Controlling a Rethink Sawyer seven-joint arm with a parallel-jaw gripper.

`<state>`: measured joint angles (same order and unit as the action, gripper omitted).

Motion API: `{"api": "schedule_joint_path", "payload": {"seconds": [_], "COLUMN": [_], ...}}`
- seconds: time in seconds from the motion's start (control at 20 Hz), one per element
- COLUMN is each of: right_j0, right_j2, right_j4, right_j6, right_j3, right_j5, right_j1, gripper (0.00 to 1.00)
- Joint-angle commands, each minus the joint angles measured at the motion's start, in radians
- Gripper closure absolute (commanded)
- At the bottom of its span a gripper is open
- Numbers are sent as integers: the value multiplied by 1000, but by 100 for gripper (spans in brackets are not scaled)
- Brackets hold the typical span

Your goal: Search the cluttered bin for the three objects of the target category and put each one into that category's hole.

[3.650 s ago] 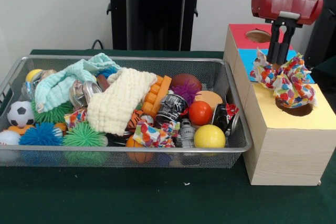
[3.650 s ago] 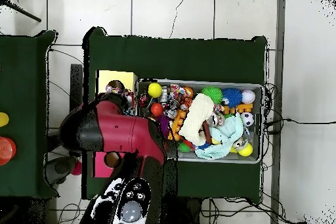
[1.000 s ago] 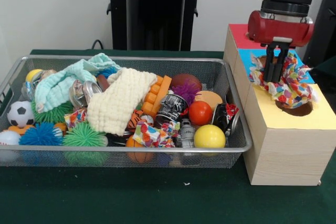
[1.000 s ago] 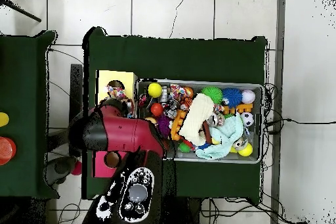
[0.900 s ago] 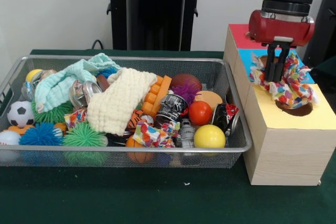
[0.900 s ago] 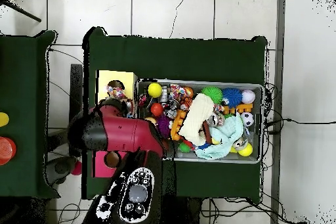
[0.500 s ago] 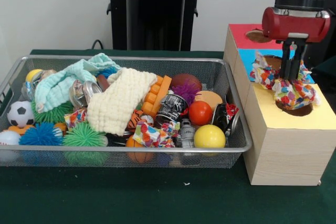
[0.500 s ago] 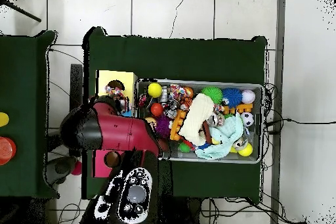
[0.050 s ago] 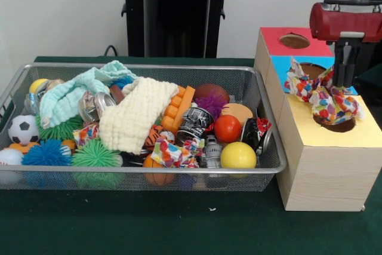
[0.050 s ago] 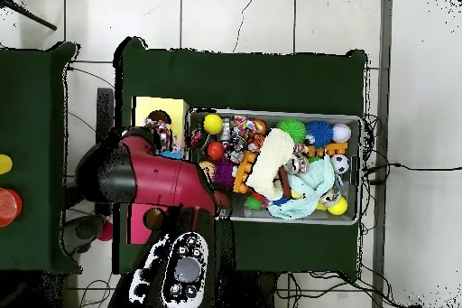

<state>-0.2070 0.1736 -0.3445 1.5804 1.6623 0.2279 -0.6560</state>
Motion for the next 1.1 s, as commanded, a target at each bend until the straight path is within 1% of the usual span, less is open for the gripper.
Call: {"api": "schedule_joint_path", "payload": {"seconds": [0.05, 0.35, 1.1], "right_j0": [-3, -2, -18], "right_j2": [-33, -17, 15], "right_j4": [-29, 12, 50], "right_j6": [239, 193, 161], "right_j3": [37, 39, 30], "right_j5": [101, 90, 93], "right_j1": [37, 63, 96], "gripper": [100, 100, 100]}}
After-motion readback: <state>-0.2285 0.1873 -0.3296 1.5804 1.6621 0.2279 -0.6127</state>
